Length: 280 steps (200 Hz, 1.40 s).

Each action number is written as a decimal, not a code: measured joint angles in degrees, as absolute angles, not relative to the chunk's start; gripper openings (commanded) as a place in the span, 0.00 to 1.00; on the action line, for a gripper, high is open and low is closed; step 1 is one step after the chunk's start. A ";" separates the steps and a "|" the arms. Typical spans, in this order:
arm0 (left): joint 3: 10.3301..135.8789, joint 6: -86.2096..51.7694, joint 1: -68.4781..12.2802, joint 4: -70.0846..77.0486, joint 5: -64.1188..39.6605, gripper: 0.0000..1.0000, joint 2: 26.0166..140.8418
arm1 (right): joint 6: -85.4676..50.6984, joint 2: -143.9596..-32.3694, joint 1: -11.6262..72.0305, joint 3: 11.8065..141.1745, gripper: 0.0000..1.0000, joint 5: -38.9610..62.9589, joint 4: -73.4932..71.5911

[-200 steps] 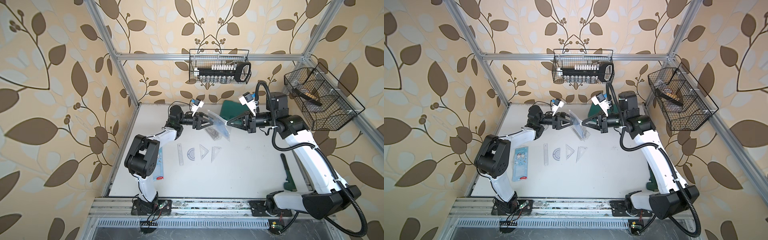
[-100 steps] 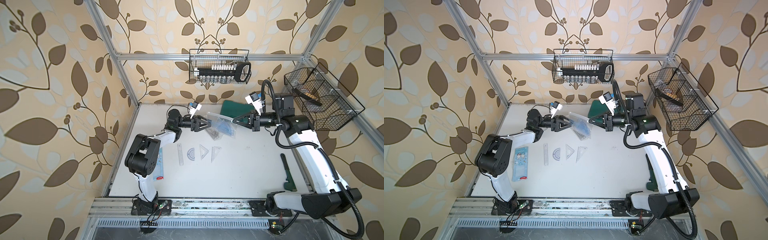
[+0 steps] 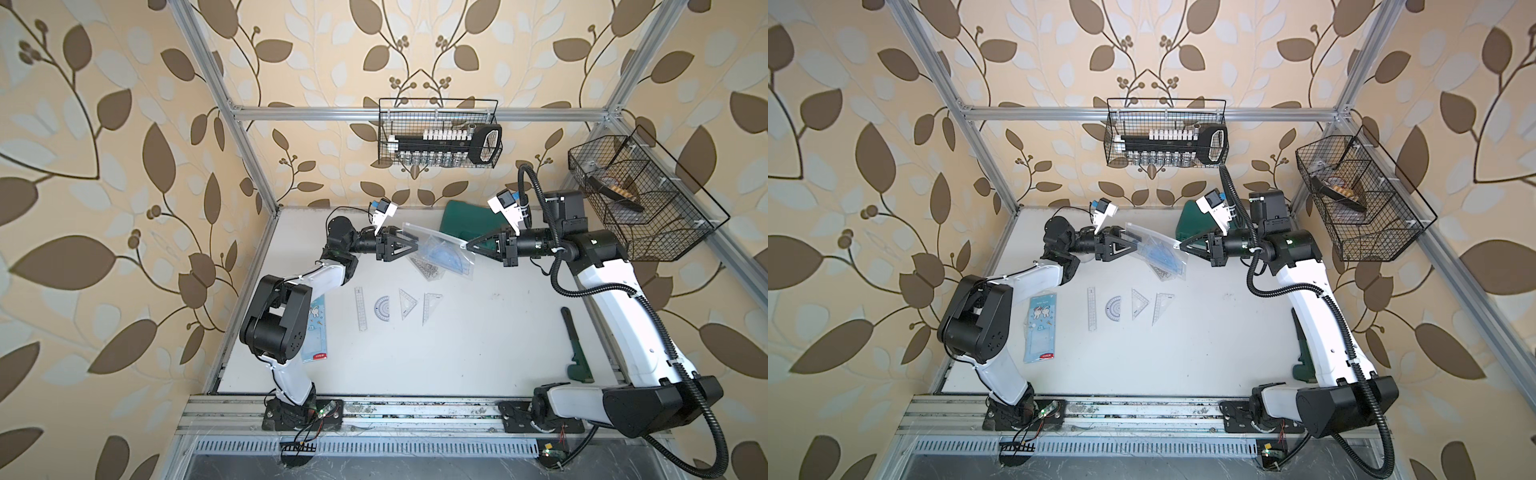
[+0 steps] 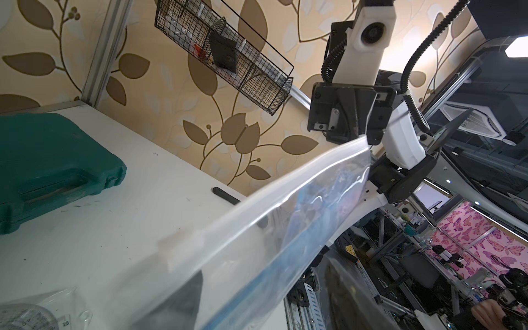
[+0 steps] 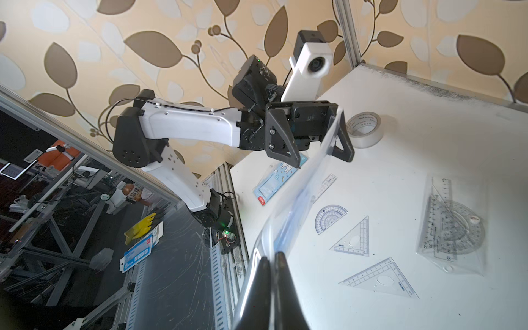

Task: Open the ruler set and take out the ruler
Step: Pick up the ruler set bag from the ruler set bag.

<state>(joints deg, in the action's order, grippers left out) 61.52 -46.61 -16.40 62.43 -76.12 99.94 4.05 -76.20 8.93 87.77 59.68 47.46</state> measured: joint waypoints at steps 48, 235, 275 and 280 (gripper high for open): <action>61.36 -42.87 -16.40 56.84 -75.99 0.62 96.42 | 4.14 -76.66 8.56 87.68 0.00 57.36 47.42; 59.02 -27.07 -16.43 35.86 -68.84 0.09 84.90 | 2.81 -76.66 6.94 83.35 0.00 55.42 43.38; 59.05 -24.71 -16.51 31.33 -67.79 0.05 82.96 | 2.63 -76.64 6.83 82.87 0.25 55.00 43.16; 59.05 -24.16 -16.51 30.50 -67.46 0.05 82.54 | 2.63 -76.55 6.72 82.83 0.31 54.96 42.96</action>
